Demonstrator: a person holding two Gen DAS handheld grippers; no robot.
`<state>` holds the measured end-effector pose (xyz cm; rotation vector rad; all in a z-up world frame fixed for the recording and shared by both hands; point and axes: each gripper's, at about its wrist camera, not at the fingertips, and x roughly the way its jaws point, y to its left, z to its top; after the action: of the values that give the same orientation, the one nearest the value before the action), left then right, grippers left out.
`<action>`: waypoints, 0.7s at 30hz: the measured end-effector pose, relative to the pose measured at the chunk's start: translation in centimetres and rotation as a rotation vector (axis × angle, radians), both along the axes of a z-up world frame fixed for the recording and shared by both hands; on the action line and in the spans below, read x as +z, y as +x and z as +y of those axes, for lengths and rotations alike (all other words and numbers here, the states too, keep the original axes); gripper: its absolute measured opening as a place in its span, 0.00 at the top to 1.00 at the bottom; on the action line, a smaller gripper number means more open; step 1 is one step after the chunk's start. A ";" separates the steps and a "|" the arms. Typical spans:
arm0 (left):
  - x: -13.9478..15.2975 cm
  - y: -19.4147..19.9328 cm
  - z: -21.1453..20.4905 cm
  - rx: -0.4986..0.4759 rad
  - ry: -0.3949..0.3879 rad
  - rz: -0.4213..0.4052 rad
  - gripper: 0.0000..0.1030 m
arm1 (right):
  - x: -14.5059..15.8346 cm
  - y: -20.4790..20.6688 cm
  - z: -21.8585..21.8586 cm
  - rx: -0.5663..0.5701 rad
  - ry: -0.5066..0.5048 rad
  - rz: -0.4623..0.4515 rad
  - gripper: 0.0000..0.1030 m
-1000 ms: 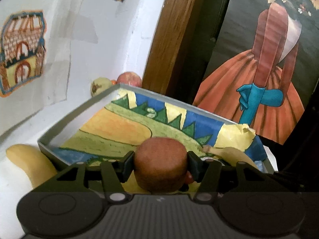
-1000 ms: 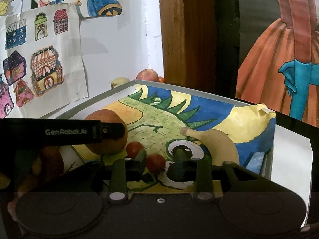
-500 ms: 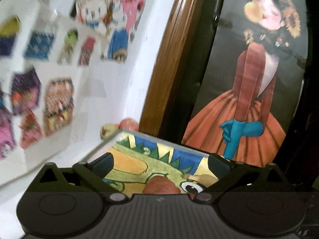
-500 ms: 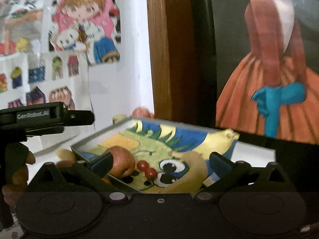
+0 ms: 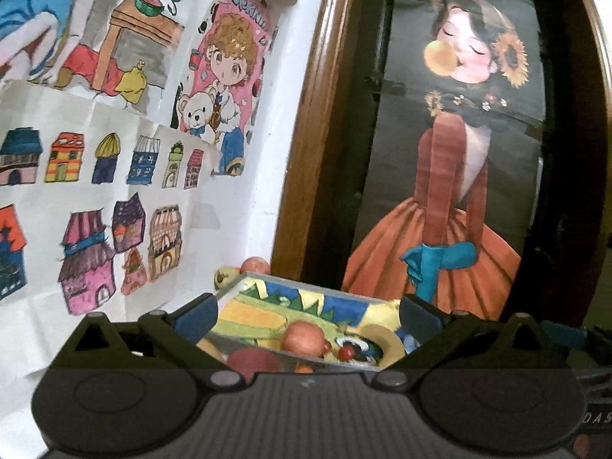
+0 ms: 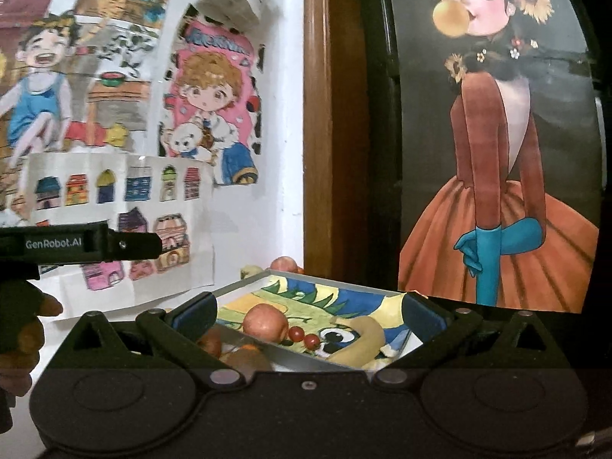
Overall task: Organize fruits
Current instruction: 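Withdraw both open tools from the tray toward the remaining fruit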
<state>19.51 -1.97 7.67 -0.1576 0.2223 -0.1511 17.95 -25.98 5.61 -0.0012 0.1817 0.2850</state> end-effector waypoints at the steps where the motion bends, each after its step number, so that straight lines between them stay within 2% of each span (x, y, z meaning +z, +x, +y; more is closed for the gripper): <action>1: -0.1 -0.6 0.0 -0.008 0.008 0.000 0.00 | 0.0 -0.8 0.1 0.005 -0.002 -0.003 0.01; 9: -1.4 -4.3 1.3 0.012 0.021 0.027 0.00 | -1.0 -5.0 1.6 0.004 -0.046 0.015 0.01; 17: -3.2 -6.2 2.1 0.048 0.080 0.058 0.00 | -2.5 -6.1 2.5 -0.030 -0.072 0.103 0.01; 21: -4.2 -6.7 2.3 0.016 0.103 0.093 0.00 | -3.7 -6.3 2.8 -0.027 -0.088 0.157 0.01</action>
<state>12.81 0.36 3.50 -0.0642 0.3206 -0.1158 11.60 -23.21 1.94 -0.0639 0.3494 0.2501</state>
